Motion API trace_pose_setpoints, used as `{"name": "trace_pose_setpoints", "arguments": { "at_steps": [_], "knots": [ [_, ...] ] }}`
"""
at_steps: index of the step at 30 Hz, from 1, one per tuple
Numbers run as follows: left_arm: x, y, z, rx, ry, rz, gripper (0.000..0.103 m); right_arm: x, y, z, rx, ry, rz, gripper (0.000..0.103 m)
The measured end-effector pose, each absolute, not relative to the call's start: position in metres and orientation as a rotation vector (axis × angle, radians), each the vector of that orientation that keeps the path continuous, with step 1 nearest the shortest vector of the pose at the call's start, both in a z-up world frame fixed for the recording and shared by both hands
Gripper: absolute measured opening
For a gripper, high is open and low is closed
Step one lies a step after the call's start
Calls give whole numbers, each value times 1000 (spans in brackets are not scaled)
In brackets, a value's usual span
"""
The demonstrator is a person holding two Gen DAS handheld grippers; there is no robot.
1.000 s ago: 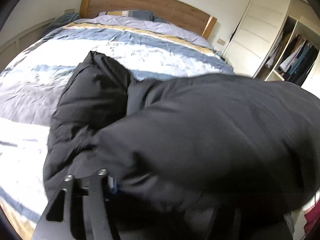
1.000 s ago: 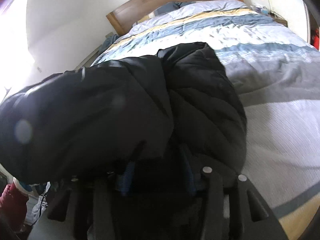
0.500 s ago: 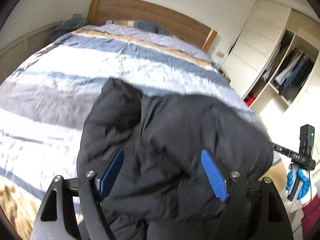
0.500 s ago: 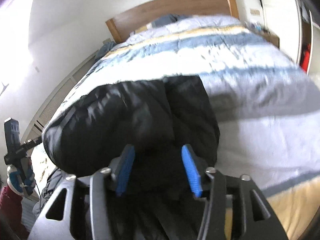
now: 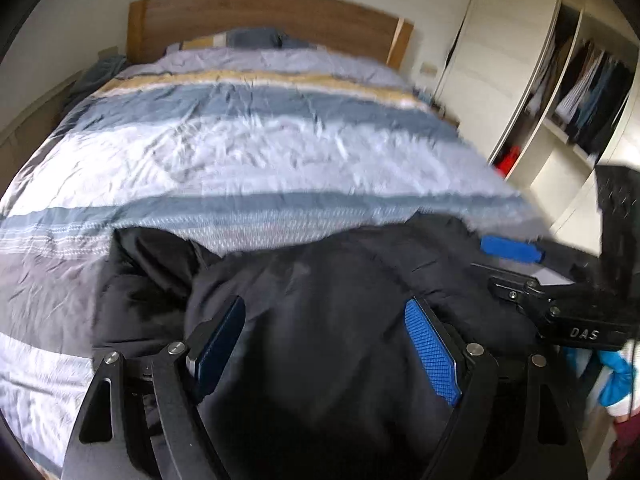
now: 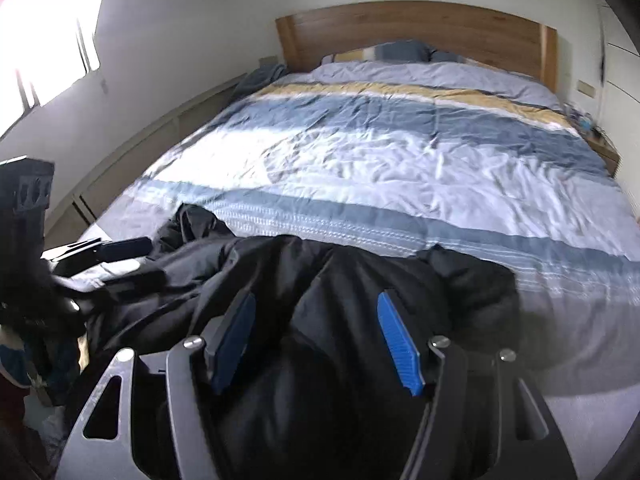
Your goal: Fold large clothes
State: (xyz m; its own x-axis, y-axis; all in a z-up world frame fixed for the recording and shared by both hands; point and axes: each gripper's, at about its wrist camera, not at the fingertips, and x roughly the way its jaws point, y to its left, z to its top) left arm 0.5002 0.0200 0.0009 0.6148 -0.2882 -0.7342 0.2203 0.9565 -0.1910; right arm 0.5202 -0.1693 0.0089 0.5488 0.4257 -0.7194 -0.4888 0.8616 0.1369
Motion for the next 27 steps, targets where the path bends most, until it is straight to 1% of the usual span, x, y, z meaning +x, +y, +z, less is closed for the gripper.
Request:
{"name": "trace_pose_setpoints", "arguments": {
  "at_steps": [3,5,8,11,15,21,27],
  "knots": [
    [506,16,-35,-40,898,-265,82,524,-162,-22,-139,870,520,62],
    [505,18,-58,-27,899,-241,87,522,-167,-42,-117,874,522,63],
    [503,23,-81,-54,911,-232,89,514,-171,-64,-88,860,521,63],
    [501,17,-89,-8,916,-214,90,508,-165,-71,-127,852,503,63],
    [492,15,-84,17,927,-190,90,499,-165,-68,-143,909,503,63],
    [450,17,-74,33,905,-198,90,455,-176,-58,-163,913,524,63],
    [411,17,-83,58,864,-189,90,417,-188,-65,-153,875,517,63]
  ]
}}
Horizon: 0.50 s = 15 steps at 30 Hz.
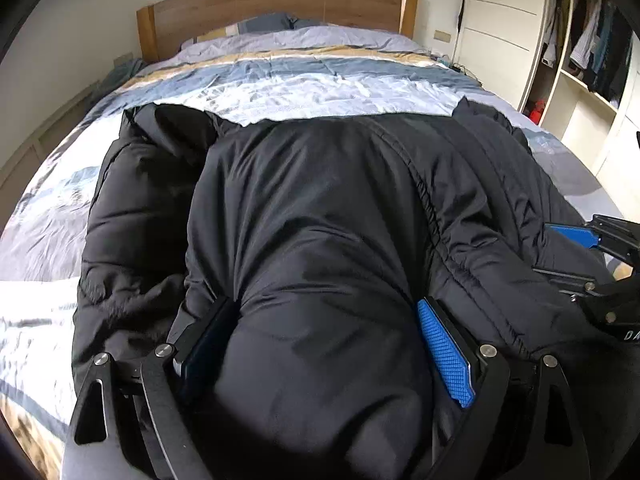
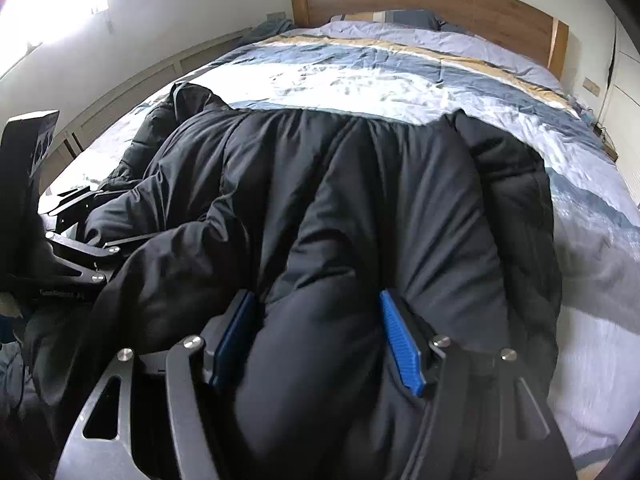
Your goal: Fold large clothes
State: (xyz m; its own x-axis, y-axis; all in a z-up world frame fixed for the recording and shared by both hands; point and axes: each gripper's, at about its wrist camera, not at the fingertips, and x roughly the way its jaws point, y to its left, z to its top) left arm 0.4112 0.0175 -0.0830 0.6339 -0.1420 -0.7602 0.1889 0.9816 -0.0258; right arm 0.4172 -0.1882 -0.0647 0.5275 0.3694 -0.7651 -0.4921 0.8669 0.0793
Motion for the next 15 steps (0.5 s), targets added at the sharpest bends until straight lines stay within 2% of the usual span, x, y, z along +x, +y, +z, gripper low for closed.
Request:
{"name": "trace_pose_setpoints", "arguments": {
  "at_steps": [6,15],
  "knots": [
    [423,16,-93,66,898,-181,93,419,-189,-72,-146,884,484,63],
    [369,16,-46,96,802,-194,91,373,-188,-36,-214,853,524,63]
  ]
}}
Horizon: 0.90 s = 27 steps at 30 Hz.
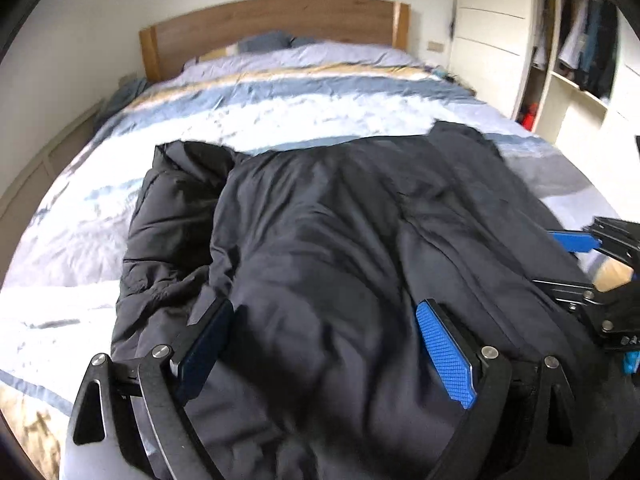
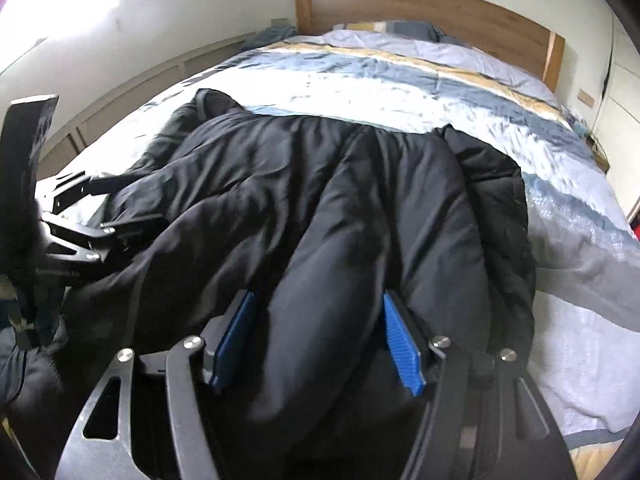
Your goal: Fold large clothes
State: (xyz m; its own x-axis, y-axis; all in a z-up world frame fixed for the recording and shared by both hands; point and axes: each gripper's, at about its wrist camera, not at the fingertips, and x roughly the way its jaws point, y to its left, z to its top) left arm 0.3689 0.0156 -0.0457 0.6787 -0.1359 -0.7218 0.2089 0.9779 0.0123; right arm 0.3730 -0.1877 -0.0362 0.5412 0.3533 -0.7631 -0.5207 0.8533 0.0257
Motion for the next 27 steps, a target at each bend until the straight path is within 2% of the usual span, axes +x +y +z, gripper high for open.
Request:
{"name": "trace_pose_setpoints", "arguments": {
  "at_steps": [4,12,17,27],
  "knots": [
    [348,1,-59,137,805,-224,92,357,-188,-45,-240,853,543,63],
    [359,-6,-87,159,834,-194,93,363,-208,-74,-101,886,536,63],
    [351,-5,-73,147,844,-169,93,351,-206,-63,-116,901,502,63],
    [287,-9,-40,153,808,-126,93,303,-232,-35,-28,898,436,63]
  ]
}}
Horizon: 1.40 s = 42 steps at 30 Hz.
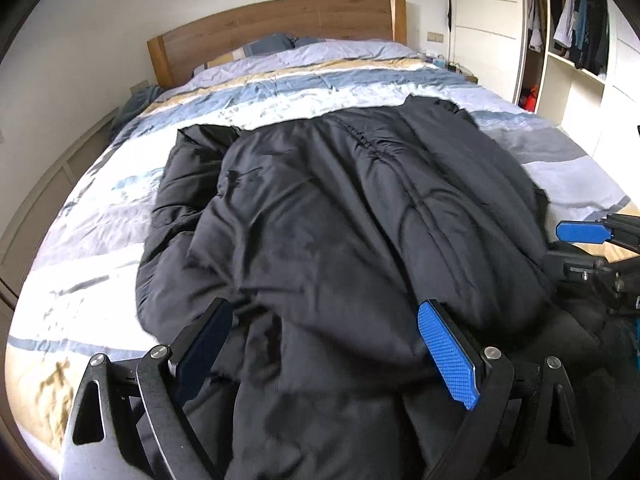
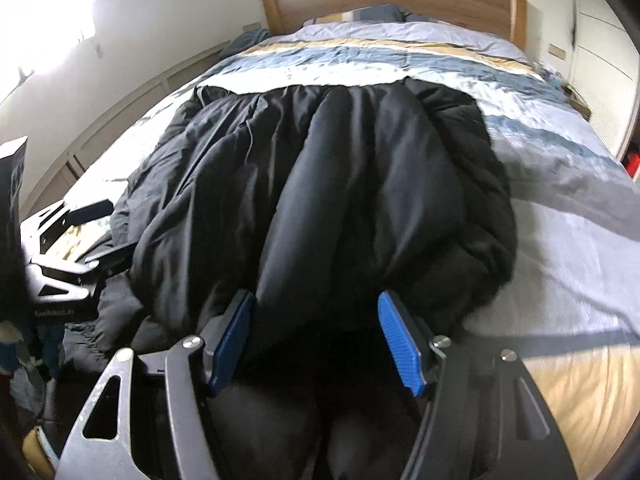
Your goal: Fold large clothes
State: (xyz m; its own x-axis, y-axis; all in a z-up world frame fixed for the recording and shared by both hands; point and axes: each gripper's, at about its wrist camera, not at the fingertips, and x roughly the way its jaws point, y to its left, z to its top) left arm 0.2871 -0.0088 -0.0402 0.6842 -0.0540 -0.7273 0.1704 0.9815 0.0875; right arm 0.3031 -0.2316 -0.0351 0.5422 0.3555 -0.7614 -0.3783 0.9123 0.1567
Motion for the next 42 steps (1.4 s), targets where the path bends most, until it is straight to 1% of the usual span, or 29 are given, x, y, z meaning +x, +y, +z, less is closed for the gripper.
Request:
{"name": "trace_pose_setpoints", "arguments": {
  "at_steps": [11,17,24,28,42],
  "knots": [
    [199,-8,5,120,717,-165,94,227,-258,-2,-23,865,373,63],
    [159,-7,18,129,677,-166,95,188,-282,7,14,842,322,63],
    [132,4,24,128,656,-151,96,149,-313,13,44,824,248,64],
    [115,11,30,120,632,-133,97,132,-327,19,56,803,212,70],
    [80,24,34,109,600,-92,101,92,-355,23,88,773,158,73]
  ]
}}
